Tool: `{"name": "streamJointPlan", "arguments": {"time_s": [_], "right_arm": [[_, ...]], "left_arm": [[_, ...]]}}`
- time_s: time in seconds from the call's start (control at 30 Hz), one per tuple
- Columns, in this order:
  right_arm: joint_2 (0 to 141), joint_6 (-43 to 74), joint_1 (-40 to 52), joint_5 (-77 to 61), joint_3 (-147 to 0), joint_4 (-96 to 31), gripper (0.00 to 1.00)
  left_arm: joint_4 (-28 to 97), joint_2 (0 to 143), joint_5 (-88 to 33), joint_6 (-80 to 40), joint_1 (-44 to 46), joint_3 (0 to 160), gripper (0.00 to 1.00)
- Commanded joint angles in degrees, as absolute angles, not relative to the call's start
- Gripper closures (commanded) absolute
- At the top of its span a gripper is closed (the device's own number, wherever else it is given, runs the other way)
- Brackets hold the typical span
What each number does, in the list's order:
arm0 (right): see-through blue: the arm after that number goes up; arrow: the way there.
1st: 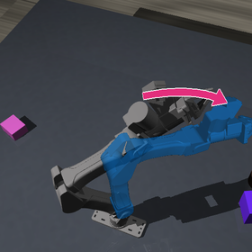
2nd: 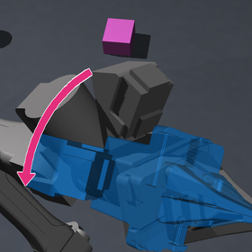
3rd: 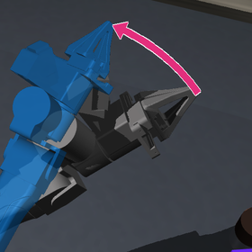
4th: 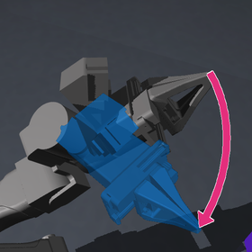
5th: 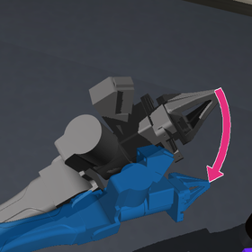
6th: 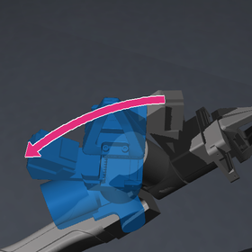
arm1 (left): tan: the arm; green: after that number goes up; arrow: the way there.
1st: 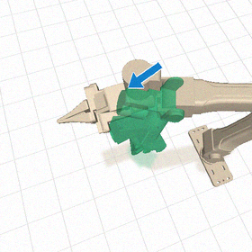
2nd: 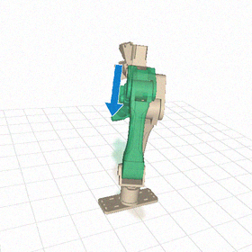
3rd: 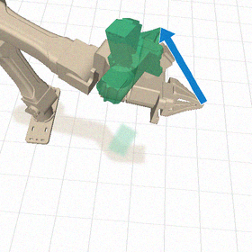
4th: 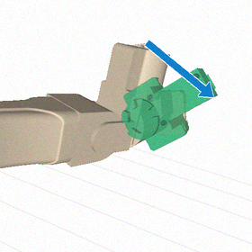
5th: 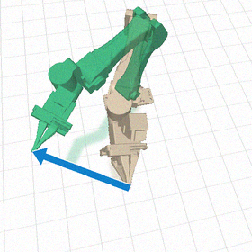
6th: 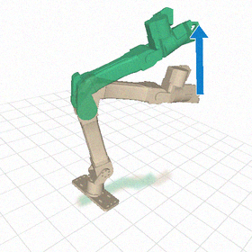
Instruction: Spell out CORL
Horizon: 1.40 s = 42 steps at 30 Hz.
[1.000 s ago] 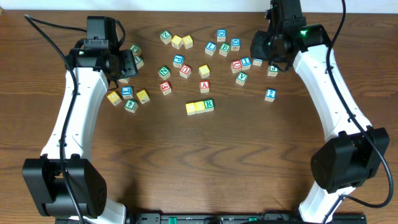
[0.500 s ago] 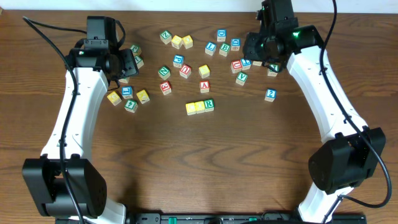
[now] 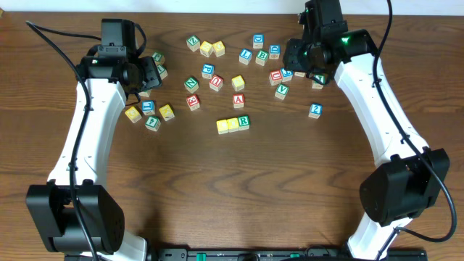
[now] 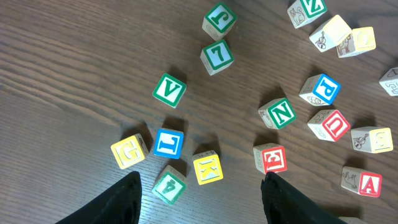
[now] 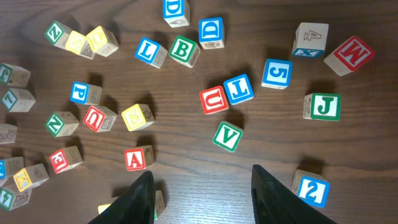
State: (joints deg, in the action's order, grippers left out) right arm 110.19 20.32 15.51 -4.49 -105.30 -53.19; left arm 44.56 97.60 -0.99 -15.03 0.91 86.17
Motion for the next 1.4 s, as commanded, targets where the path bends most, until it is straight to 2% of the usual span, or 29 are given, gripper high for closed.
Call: {"name": "streamJointPlan", "arguments": {"time_s": [0.0,0.17,0.67,1.07,1.37], "right_arm": [[110.2,19.6,15.6,-4.6,-106.3,-53.5,0.55],[110.2,19.6,15.7,-4.6,-106.3,-53.6,0.55],[110.2,19.6,15.7,-4.4,-106.2,-55.4,0.54],[110.2,19.6,15.7,-4.4,-106.2,-56.2,0.53],[110.2,19.2,15.8,-4.4,-106.1,-56.8,0.52]], "left_arm": [[44.5,98.2,-0.8,-15.4,0.7,85.6,0.39],[47.1,99.0,6.6,-23.7,0.7,85.6,0.41],[47.1,111.4,6.9,-50.8,0.7,85.6,0.41],[45.7,115.0,6.7,-60.0,0.7,85.6,0.41],[44.9,117.8,5.4,-60.3,0.6,85.6,0.42]]}}
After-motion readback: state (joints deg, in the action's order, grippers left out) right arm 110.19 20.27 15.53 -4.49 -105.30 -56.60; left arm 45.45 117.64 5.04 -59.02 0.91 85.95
